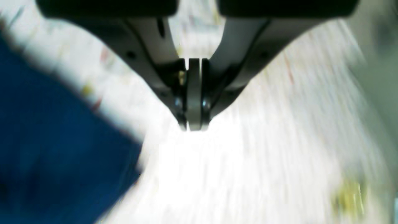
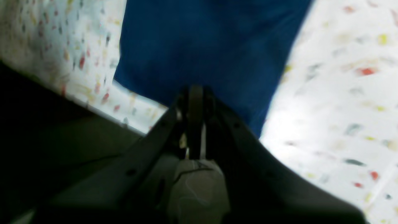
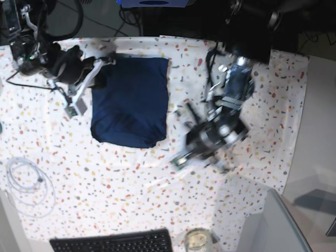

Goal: Layout the t-shirt on the table in an organized manner, then fold the t-shirt properly
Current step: 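Release the shirt and raise the left gripper away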

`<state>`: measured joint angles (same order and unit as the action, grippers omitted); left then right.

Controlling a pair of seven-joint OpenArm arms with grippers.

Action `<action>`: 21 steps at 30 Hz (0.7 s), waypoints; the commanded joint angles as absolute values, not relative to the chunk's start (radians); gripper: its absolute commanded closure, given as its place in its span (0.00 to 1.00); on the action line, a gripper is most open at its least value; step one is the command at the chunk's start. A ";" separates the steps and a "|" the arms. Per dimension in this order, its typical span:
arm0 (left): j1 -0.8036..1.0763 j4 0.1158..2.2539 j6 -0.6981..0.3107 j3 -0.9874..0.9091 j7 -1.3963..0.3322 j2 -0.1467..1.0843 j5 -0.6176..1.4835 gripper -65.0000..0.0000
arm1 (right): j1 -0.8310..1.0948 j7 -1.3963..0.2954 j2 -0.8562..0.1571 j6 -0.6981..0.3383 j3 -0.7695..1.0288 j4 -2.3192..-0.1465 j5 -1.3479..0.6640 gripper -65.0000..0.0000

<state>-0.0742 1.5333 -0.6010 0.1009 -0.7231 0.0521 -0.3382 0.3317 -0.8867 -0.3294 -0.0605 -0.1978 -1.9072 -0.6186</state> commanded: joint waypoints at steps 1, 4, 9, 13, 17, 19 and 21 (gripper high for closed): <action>-0.041 1.589 -0.602 0.061 -0.702 0.044 -0.325 1.00 | 0.315 -0.869 -0.335 -0.064 -0.229 -1.926 -0.633 1.00; 0.087 1.652 -0.602 -0.079 -0.699 0.048 -0.325 1.00 | 0.300 -0.868 -0.335 -0.064 -0.309 -1.926 -0.631 1.00; 0.214 1.670 -0.602 -0.358 -0.596 0.045 -0.325 1.00 | 0.252 -0.866 -0.329 -0.062 -0.374 -1.899 -0.631 0.99; 0.283 1.681 -0.602 -0.476 -0.561 0.045 -0.325 1.00 | 0.228 -0.823 -0.334 -0.062 -0.374 -1.819 -0.631 0.99; 0.328 1.687 -0.602 -0.526 -0.561 0.047 -0.325 1.00 | 0.231 -0.710 -0.363 -0.064 -0.380 -1.719 -0.631 1.00; 0.341 1.689 -0.602 -0.530 -0.561 0.047 -0.325 1.00 | 0.232 -0.680 -0.369 -0.064 -0.375 -1.675 -0.631 1.00; 0.341 1.687 -0.602 -0.530 -0.561 0.045 -0.325 1.00 | 0.232 -0.670 -0.381 -0.064 -0.374 -1.649 -0.631 1.00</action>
